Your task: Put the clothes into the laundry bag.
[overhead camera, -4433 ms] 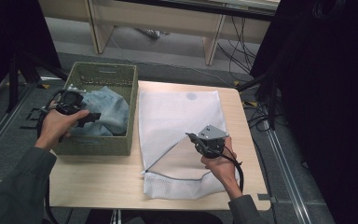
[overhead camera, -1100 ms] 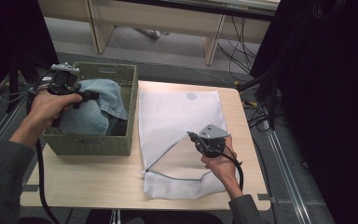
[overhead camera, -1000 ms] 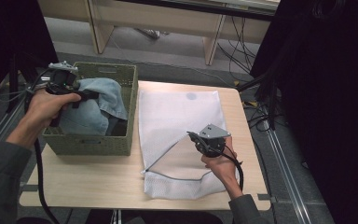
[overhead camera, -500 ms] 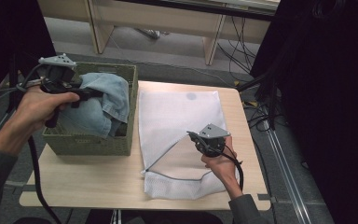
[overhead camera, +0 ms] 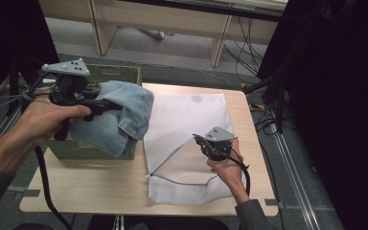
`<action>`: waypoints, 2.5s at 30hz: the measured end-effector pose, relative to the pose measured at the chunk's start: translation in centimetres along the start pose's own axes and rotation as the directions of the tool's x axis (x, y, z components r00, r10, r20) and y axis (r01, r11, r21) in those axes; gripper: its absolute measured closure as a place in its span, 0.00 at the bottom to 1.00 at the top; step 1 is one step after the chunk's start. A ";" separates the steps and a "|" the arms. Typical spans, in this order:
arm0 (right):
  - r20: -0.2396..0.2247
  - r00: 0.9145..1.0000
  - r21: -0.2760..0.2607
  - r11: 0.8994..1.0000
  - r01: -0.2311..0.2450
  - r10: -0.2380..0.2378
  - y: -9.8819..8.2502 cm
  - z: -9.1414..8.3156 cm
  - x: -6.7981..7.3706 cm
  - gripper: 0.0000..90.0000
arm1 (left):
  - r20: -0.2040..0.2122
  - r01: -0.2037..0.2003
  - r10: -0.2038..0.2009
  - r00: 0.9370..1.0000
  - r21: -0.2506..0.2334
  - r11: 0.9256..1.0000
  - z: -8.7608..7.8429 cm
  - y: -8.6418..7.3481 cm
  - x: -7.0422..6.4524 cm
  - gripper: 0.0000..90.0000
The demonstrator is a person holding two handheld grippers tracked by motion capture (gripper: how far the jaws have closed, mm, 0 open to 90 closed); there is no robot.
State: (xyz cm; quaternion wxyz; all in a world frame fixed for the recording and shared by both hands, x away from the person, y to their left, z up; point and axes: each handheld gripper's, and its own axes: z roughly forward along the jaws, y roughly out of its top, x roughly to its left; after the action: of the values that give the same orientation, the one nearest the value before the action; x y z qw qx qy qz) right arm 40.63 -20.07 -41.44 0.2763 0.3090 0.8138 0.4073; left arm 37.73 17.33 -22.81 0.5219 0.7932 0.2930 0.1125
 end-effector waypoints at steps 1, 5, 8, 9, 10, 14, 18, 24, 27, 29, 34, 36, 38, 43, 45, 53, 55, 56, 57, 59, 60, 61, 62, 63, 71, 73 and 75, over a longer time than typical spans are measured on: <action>-0.004 1.000 0.008 1.000 -0.015 0.015 0.0 0.0 0.1 0.99 | 0.013 -0.004 0.004 1.000 0.005 1.000 -0.1 0.2 -0.4 0.79; -0.006 1.000 0.000 1.000 -0.003 0.003 0.0 -0.1 -0.3 0.99 | 0.072 -0.018 0.019 0.997 -0.014 1.000 -0.4 0.8 -2.1 0.79; -0.016 1.000 0.011 1.000 -0.025 0.025 -0.1 -0.1 -0.4 0.99 | 0.125 -0.005 0.009 0.992 -0.028 1.000 -0.5 1.2 -3.2 0.79; -0.017 1.000 0.002 1.000 -0.019 0.019 -0.1 0.0 -0.5 0.99 | 0.152 -0.005 0.010 0.988 -0.031 1.000 -0.6 1.3 -3.5 0.79; -0.002 1.000 -0.014 1.000 -0.011 0.011 -0.1 0.1 -0.6 0.99 | 0.170 -0.007 0.012 0.985 -0.031 0.999 -0.6 1.5 -3.9 0.79; -0.003 0.999 -0.013 0.999 -0.038 0.038 -0.2 0.0 -0.6 0.99 | 0.205 -0.029 0.035 0.978 -0.029 0.999 -0.2 1.7 -4.9 0.79; -0.017 1.000 0.003 1.000 -0.021 0.021 -0.2 -0.1 -0.8 0.99 | 0.247 -0.014 0.018 0.969 -0.017 1.000 0.8 1.1 -5.3 0.79; -0.017 1.000 0.003 1.000 -0.022 0.022 -0.3 0.0 -0.9 0.99 | 0.295 -0.017 0.022 0.955 -0.020 1.000 1.5 1.1 -6.5 0.79; -0.012 1.000 -0.004 1.000 -0.025 0.025 -0.3 0.0 -1.0 0.99 | 0.307 -0.013 0.021 0.951 -0.028 1.000 1.7 1.1 -6.6 0.79; 0.002 1.000 -0.015 1.000 -0.026 0.026 -0.3 -0.1 -1.1 0.99 | 0.316 -0.010 0.016 0.949 -0.023 1.000 2.0 0.9 -6.7 0.79; -0.015 0.999 -0.004 0.999 -0.036 0.036 -0.3 -0.2 -1.2 0.99 | 0.309 -0.014 0.015 0.951 -0.005 1.000 3.0 0.1 -6.6 0.79; -0.002 0.999 -0.021 0.999 -0.037 0.037 -0.4 0.0 -1.1 0.99 | 0.305 -0.010 0.011 0.952 -0.005 1.000 3.4 -0.2 -6.5 0.79; -0.011 0.999 -0.009 0.999 -0.040 0.040 -0.3 0.0 -1.0 0.99 | 0.306 -0.011 0.009 0.952 0.005 1.000 4.0 -0.5 -6.3 0.79; -0.019 0.999 -0.002 1.000 -0.027 0.027 -0.3 0.0 -1.1 0.99 | 0.307 -0.039 0.029 0.951 0.027 0.999 5.8 -1.7 -6.6 0.78; -0.006 0.999 -0.021 0.999 -0.033 0.033 -0.3 0.2 -0.9 0.99 | 0.304 -0.054 0.041 0.952 0.035 0.998 6.7 -2.3 -6.8 0.78; -0.017 0.999 0.000 1.000 -0.031 0.031 -0.2 0.0 -1.1 0.99 | 0.310 -0.068 0.034 0.950 0.100 0.993 11.1 -4.8 -6.9 0.78; -0.009 0.999 -0.007 0.999 -0.032 0.032 -0.3 0.0 -1.0 0.99 | 0.304 -0.074 0.032 0.952 0.127 0.989 12.4 -5.7 -6.9 0.78; -0.001 1.000 -0.012 1.000 -0.023 0.023 -0.2 0.0 -1.0 0.99 | 0.298 -0.075 0.030 0.954 0.141 0.987 13.0 -6.1 -6.9 0.78; 0.002 1.000 -0.013 0.999 -0.030 0.030 -0.2 0.0 -0.9 0.99 | 0.287 -0.077 0.030 0.958 0.156 0.985 13.7 -6.6 -6.9 0.77; -0.017 1.000 0.003 1.000 -0.020 0.021 -0.2 0.1 -0.9 0.99 | 0.283 -0.078 0.024 0.959 0.181 0.980 15.1 -7.5 -6.6 0.77; -0.006 1.000 -0.009 1.000 -0.003 0.003 -0.3 0.2 -0.9 0.99 | 0.278 -0.067 0.011 0.961 0.193 0.979 15.8 -7.9 -6.6 0.77; -0.008 1.000 0.001 1.000 -0.018 0.018 -0.3 0.1 -0.7 0.99 | 0.279 -0.077 0.020 0.960 0.193 0.978 16.5 -8.2 -6.4 0.77; -0.012 1.000 0.001 1.000 -0.024 0.024 -0.3 0.2 -0.6 0.99 | 0.268 -0.076 0.020 0.963 0.199 0.977 17.2 -8.5 -6.4 0.77; -0.012 1.000 0.005 1.000 -0.028 0.028 -0.2 0.2 -0.5 1.00 | 0.266 -0.066 0.009 0.964 0.204 0.977 17.8 -8.8 -6.3 0.77; -0.004 1.000 0.016 1.000 0.010 -0.010 -0.3 0.4 -0.2 1.00 | 0.299 -0.100 0.017 0.954 0.265 0.959 21.7 -10.5 -7.8 0.76; -0.009 1.000 0.017 1.000 0.006 -0.006 -0.3 0.5 -0.2 1.00 | 0.281 -0.146 0.061 0.958 0.290 0.946 22.3 -10.9 -8.4 0.75; -0.015 1.000 0.030 1.000 0.004 -0.004 -0.4 0.5 -0.2 1.00 | 0.280 -0.129 0.041 0.959 0.303 0.944 23.2 -11.4 -8.7 0.74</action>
State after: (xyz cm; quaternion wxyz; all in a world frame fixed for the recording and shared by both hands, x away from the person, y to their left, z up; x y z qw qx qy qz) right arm 40.99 -20.15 -41.94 0.2664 0.3086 0.8224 0.3967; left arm 37.99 -2.17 -41.84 0.4168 0.8867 0.1987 -0.0225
